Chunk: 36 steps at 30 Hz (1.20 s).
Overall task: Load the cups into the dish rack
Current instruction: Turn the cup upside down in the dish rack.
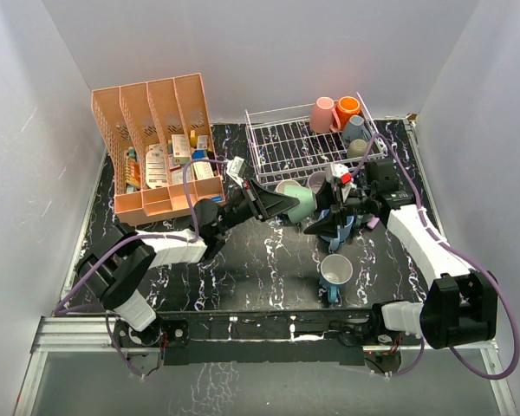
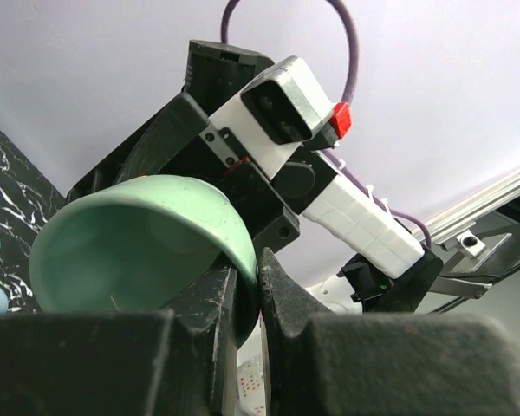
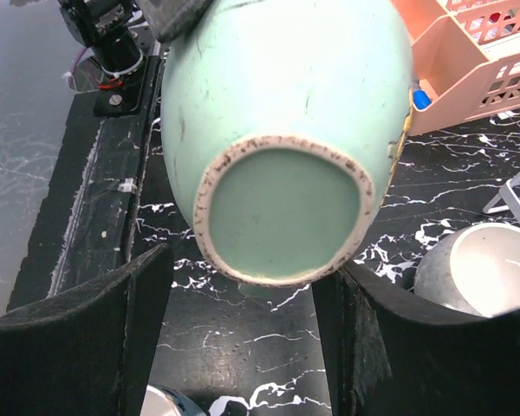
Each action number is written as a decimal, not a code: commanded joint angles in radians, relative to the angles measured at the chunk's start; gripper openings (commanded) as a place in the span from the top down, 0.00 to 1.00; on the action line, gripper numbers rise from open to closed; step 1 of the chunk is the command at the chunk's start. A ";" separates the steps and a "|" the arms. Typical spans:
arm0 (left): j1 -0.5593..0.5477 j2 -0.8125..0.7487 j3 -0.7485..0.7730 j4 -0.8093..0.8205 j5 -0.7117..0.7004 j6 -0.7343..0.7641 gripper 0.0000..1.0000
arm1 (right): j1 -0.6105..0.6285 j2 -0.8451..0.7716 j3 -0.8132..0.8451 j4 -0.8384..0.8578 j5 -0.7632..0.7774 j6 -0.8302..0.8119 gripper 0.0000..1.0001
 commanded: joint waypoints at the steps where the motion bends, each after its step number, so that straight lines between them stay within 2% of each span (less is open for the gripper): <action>1: -0.005 -0.012 0.073 0.340 -0.013 0.003 1.00 | 0.005 -0.030 -0.011 0.125 -0.043 0.096 0.35; 3: -0.007 -0.012 0.083 0.340 -0.016 0.003 1.00 | 0.005 -0.030 -0.017 0.149 -0.046 0.126 0.35; 10: -0.009 -0.009 0.088 0.341 -0.025 0.003 1.00 | 0.003 -0.028 -0.018 0.253 -0.074 0.277 0.49; 22: -0.010 -0.015 0.077 0.340 -0.038 0.005 1.00 | 0.004 -0.035 -0.035 0.270 -0.067 0.295 0.88; 26: -0.010 -0.019 0.068 0.341 -0.040 0.006 1.00 | 0.003 -0.036 -0.039 0.274 -0.057 0.310 0.92; 29: -0.009 -0.025 0.055 0.340 -0.048 0.010 0.90 | 0.002 -0.034 -0.039 0.281 -0.050 0.328 0.92; 36: -0.010 -0.055 0.001 0.338 -0.077 0.022 0.56 | -0.014 -0.036 -0.035 0.295 -0.048 0.367 0.92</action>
